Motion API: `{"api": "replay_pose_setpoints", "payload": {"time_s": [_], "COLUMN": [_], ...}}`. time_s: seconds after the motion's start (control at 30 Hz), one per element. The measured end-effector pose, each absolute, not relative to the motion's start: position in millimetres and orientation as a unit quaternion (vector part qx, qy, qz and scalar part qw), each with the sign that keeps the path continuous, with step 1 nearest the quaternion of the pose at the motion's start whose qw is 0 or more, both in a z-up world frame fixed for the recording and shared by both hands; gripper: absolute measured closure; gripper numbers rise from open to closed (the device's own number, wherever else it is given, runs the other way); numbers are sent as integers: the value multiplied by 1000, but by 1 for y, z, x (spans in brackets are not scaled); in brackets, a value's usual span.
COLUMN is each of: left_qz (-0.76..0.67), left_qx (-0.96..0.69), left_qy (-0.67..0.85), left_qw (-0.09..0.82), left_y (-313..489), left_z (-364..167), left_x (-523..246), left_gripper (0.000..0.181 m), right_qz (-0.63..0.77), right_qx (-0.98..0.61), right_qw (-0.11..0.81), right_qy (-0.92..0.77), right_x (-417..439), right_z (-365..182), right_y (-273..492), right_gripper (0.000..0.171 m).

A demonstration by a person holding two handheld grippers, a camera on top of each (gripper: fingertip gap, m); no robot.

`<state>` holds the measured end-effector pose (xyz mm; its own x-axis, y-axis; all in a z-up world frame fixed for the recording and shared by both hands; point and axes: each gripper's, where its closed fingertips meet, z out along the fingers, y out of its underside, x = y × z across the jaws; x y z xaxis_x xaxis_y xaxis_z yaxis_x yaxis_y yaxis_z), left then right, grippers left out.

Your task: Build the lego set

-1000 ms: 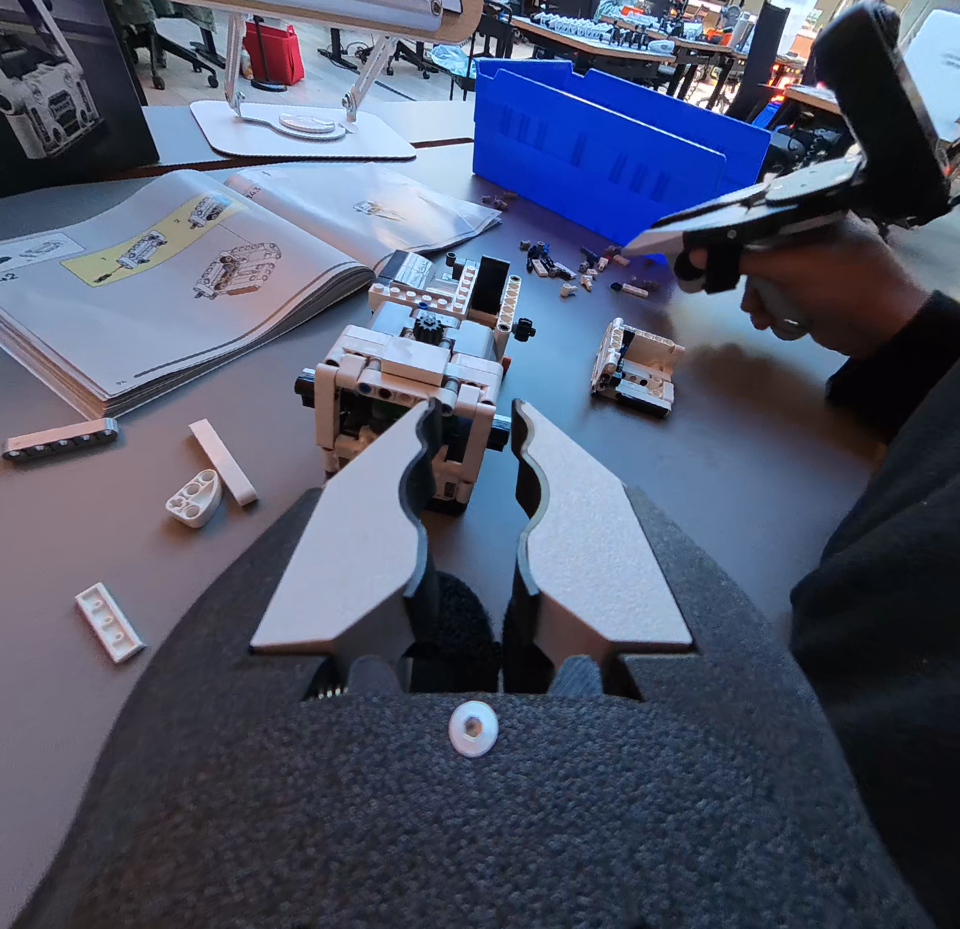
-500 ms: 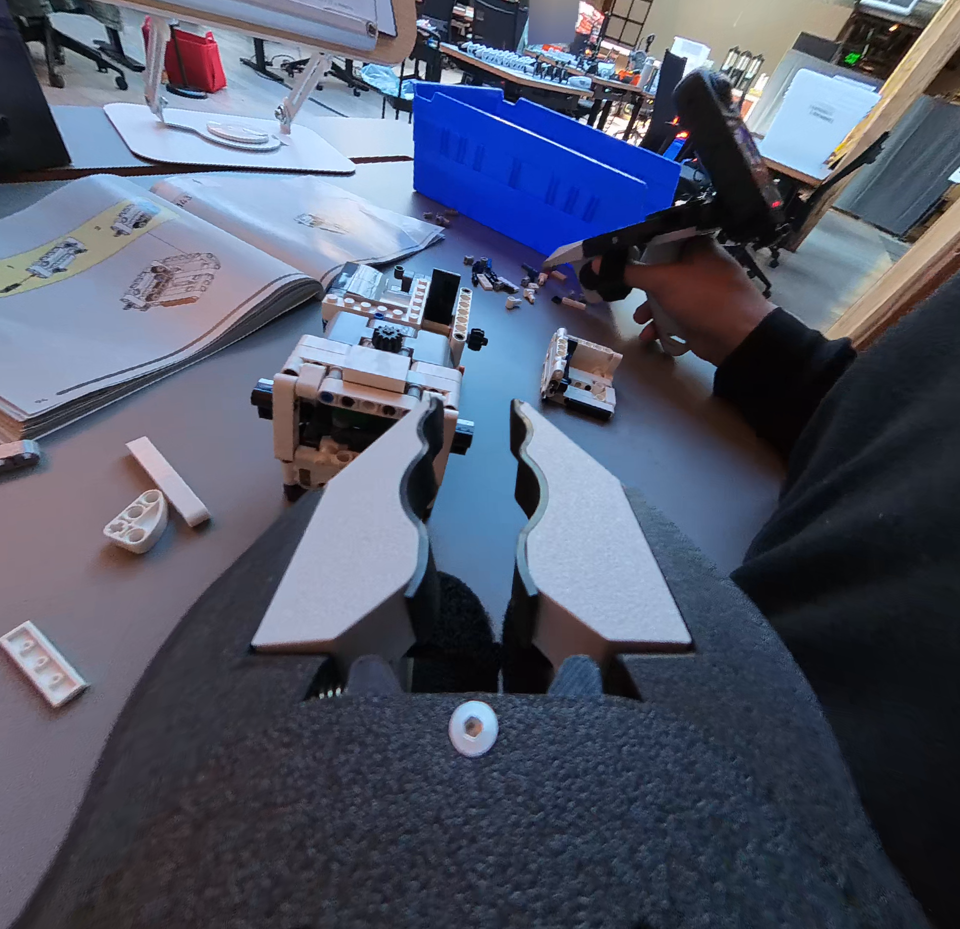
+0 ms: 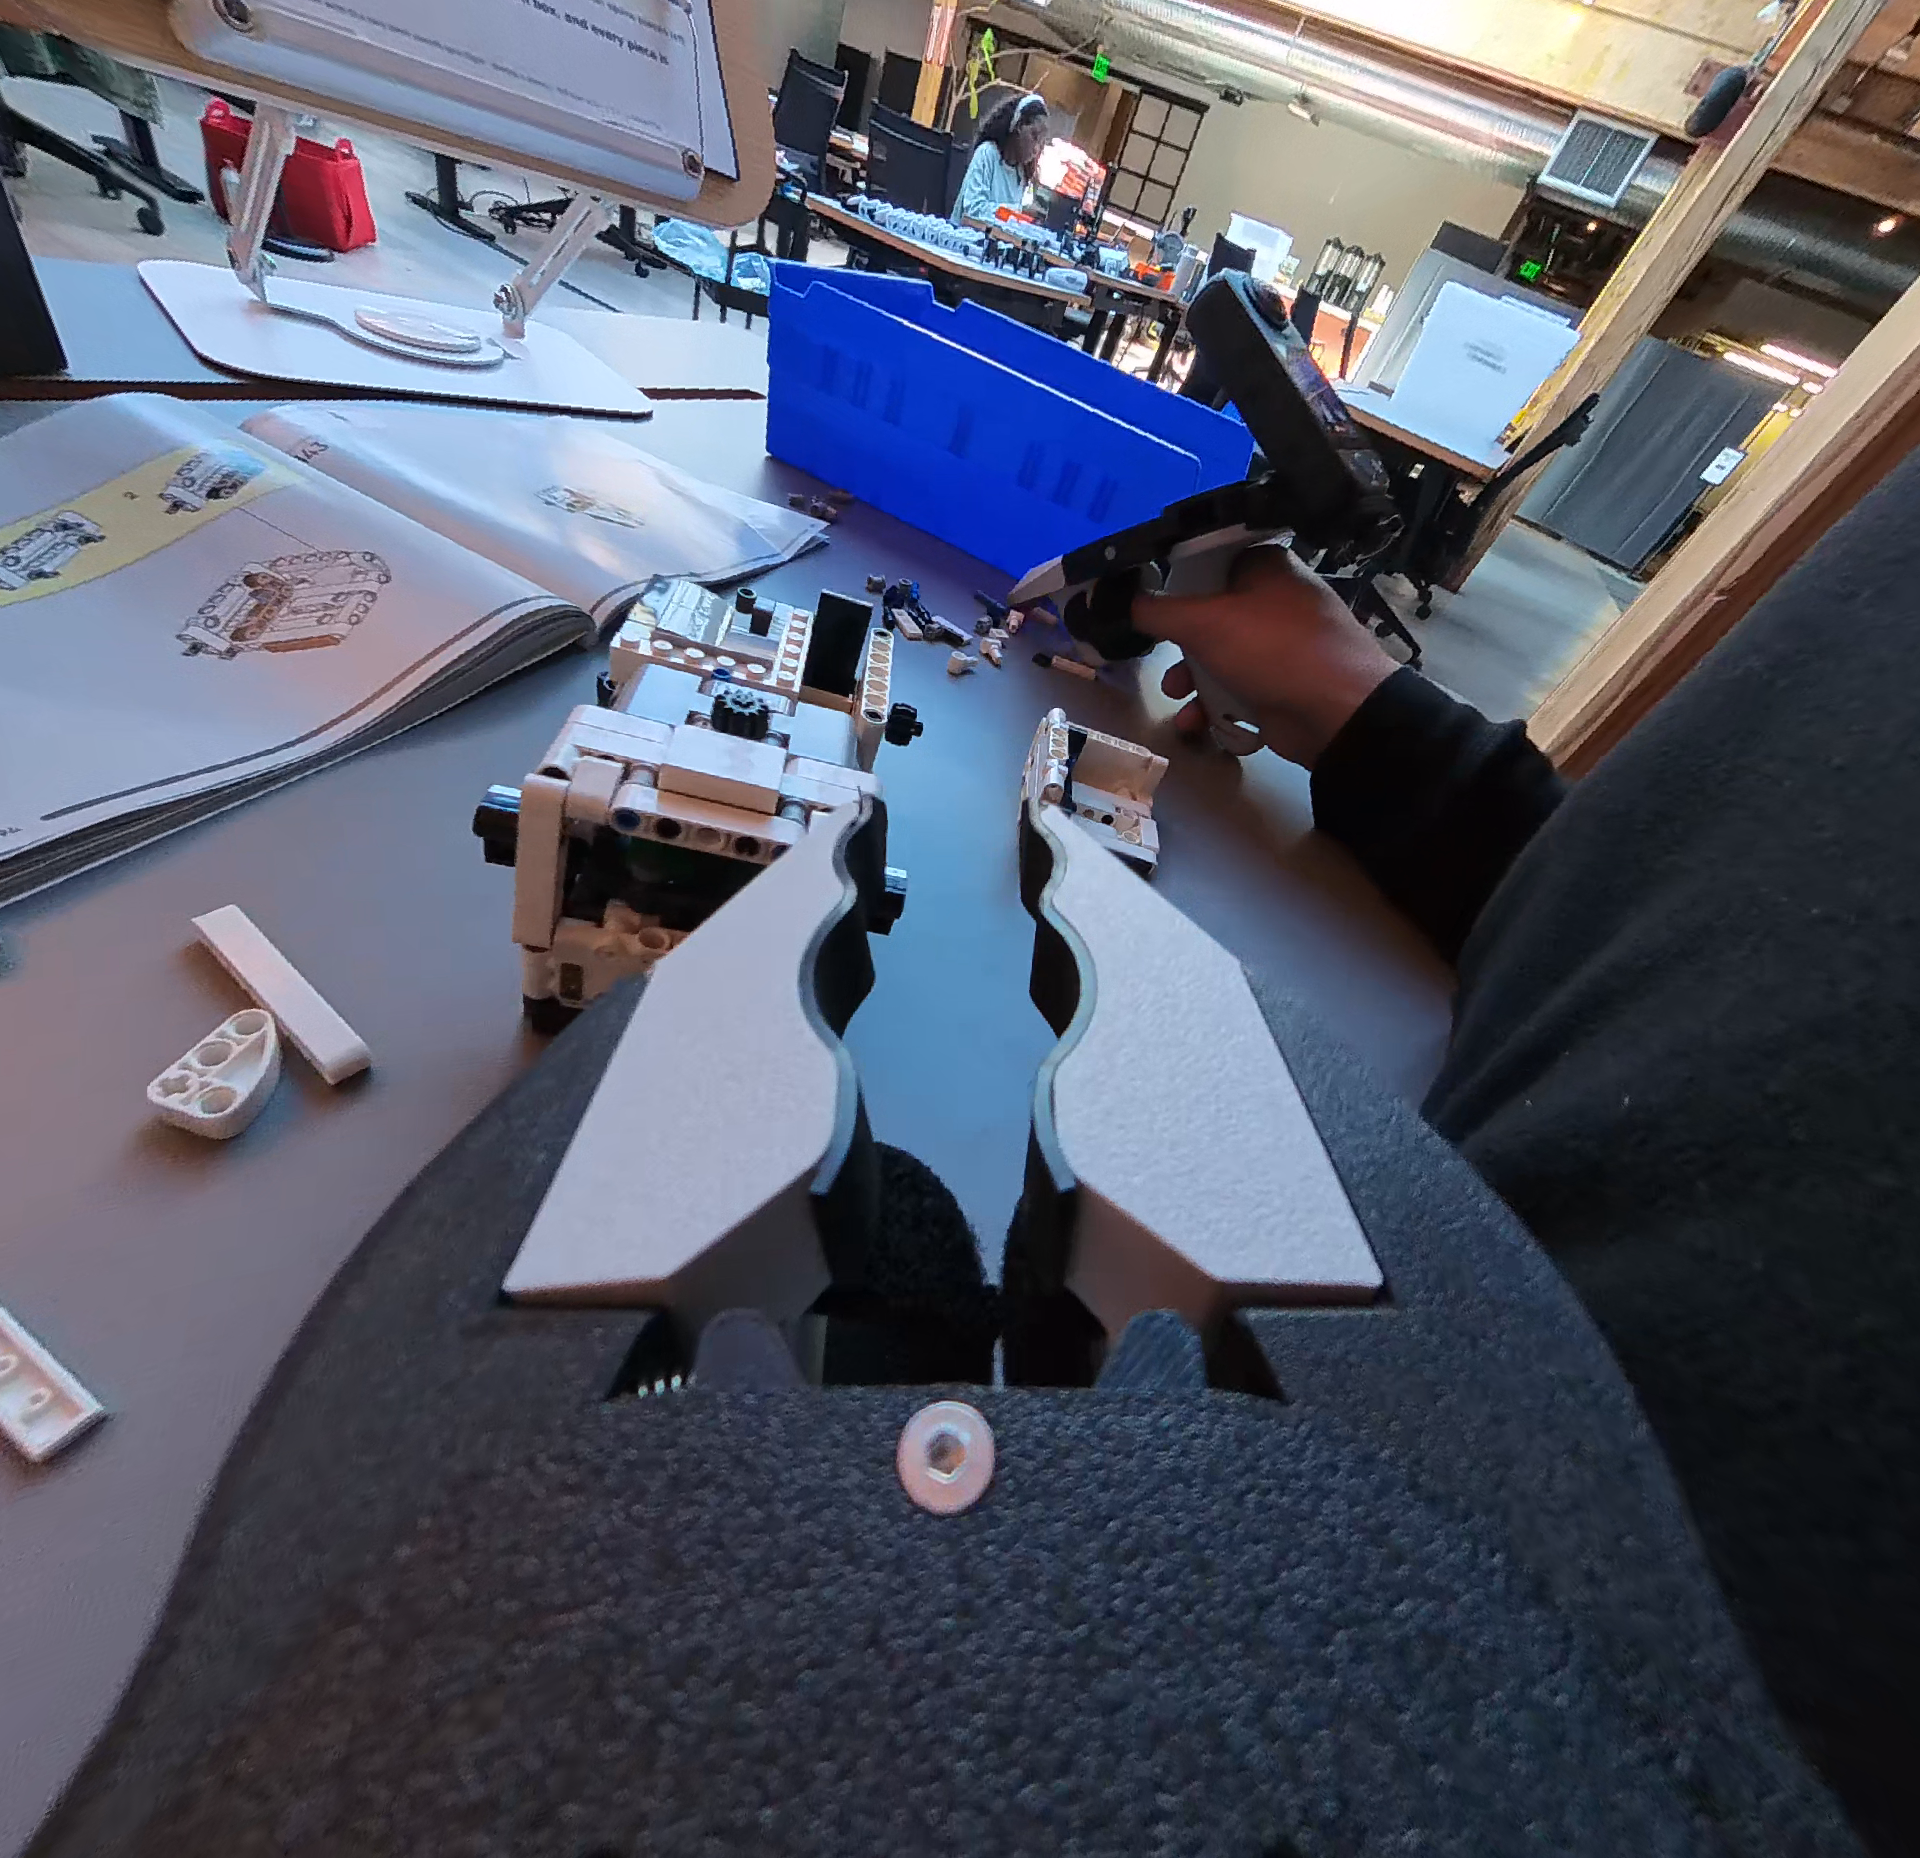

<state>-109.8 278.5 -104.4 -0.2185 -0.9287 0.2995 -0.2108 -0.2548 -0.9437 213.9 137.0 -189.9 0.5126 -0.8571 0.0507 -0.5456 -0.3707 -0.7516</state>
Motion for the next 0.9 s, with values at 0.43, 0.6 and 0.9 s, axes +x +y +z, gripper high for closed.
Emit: {"api": "replay_pose_setpoints", "payload": {"time_s": [0.43, 0.6, 0.9], "left_qz": [-554, -546, -526], "left_qx": [-558, -566, -568], "left_qy": [524, 518, 532], "left_qw": [327, 336, 344], "left_y": [284, 287, 285], "left_z": [-109, -109, -113], "left_x": [-107, -106, -104], "left_gripper": [157, 157, 157], "right_qz": [-216, -59, 21], "right_qx": [-837, -887, -925], "right_qw": [460, 434, 378], "right_qy": [201, 144, -20], "right_x": [131, 74, 11], "right_z": [-123, -148, -180], "right_y": [158, 144, 126], "right_gripper": [147, 148, 148]}}
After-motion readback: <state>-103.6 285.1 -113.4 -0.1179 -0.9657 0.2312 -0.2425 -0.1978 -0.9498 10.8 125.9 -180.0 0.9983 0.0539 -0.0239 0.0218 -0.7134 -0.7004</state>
